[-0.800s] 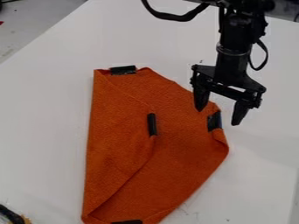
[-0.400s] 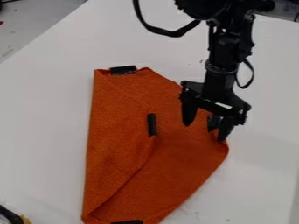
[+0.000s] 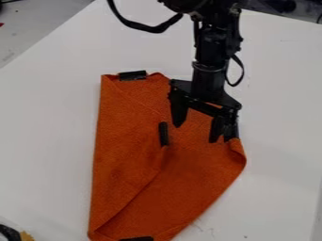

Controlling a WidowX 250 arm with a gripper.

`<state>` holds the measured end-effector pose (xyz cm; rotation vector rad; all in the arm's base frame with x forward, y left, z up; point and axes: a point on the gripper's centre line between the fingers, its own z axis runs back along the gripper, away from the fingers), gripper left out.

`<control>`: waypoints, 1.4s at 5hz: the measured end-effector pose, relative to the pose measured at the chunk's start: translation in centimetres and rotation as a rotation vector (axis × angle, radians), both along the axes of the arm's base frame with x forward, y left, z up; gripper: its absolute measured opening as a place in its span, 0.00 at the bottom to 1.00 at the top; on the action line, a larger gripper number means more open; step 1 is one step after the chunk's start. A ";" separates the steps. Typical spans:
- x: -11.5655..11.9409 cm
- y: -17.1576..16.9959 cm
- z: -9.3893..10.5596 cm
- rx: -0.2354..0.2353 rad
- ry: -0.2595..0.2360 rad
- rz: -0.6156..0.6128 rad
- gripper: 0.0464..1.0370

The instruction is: Unfold the cloth from right to left

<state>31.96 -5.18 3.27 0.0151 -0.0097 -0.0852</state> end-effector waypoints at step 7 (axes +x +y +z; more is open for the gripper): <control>-3.1 3.2 -2.6 0.002 0.021 0.094 0.93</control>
